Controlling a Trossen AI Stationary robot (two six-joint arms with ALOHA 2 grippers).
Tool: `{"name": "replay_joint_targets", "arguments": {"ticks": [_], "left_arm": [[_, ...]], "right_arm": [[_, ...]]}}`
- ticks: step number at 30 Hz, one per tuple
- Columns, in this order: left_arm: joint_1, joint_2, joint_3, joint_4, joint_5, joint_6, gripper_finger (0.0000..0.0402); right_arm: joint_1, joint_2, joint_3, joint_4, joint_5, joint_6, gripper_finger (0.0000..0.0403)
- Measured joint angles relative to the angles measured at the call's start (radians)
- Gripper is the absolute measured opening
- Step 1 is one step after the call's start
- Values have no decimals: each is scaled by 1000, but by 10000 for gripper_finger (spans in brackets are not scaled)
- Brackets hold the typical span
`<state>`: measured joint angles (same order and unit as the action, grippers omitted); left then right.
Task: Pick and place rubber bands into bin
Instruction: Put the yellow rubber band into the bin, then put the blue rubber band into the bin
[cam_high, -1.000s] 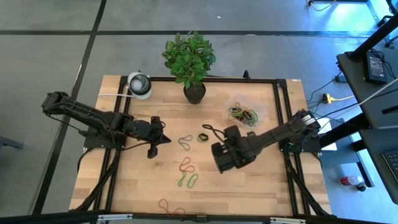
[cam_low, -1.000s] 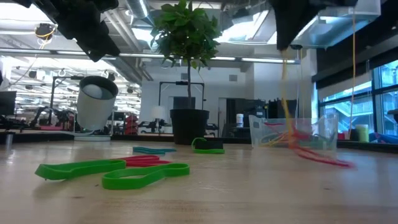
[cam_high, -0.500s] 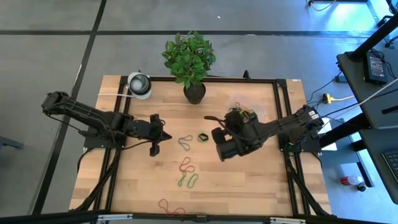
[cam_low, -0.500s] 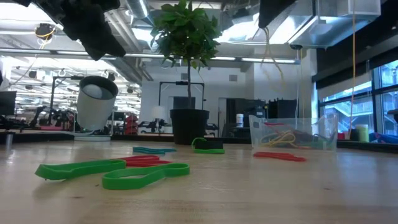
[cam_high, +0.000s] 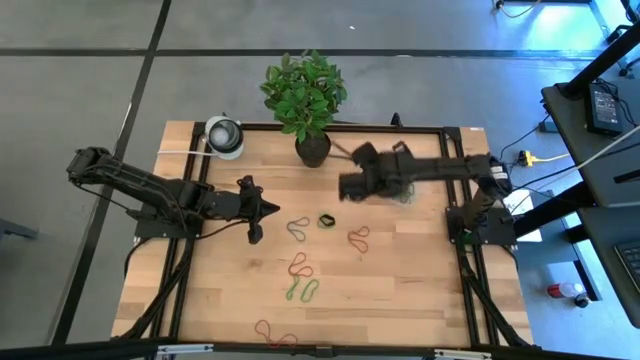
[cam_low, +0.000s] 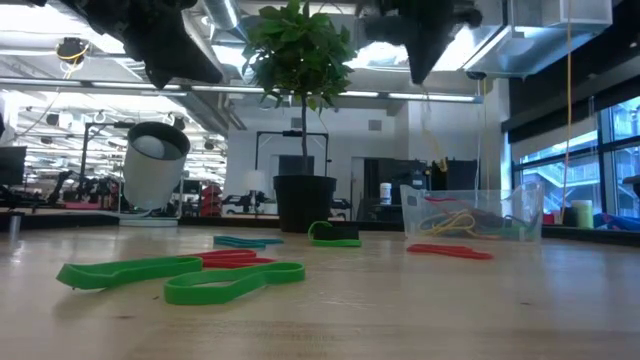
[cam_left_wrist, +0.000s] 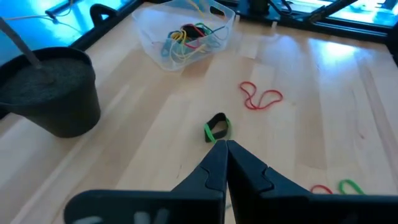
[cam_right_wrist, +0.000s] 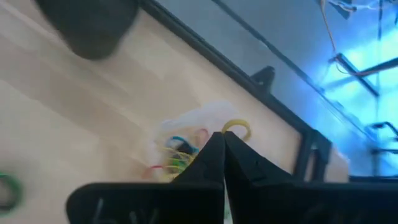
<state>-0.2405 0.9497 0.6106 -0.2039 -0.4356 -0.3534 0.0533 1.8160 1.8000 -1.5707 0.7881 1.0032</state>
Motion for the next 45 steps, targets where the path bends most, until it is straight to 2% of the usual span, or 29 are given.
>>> {"name": "replay_joint_targets", "arguments": {"ticks": [5,10,13,17,21,29,35,45], "left_arm": [[0,0,0,0,0,0,5],[0,0,0,-1,14,-5,2],[0,0,0,-1,11,-24,1],[0,0,0,-1,-39,-26,5],[0,0,0,-1,-81,-26,3],[0,0,0,-1,-123,5,5],[0,0,0,-1,-123,-16,2],[0,0,0,-1,-123,-11,25]], "right_arm": [[-130,-1,-37,0,-78,-168,0],[-220,-71,-208,42,-164,-223,0],[-259,-167,-347,146,-210,-243,0],[-316,-329,-539,305,-340,-274,0],[-361,-444,-689,377,-410,-274,0],[-411,-473,-882,655,-555,-285,0],[-416,-463,-954,677,-553,-260,11],[-416,-464,-953,677,-554,-246,91]]}}
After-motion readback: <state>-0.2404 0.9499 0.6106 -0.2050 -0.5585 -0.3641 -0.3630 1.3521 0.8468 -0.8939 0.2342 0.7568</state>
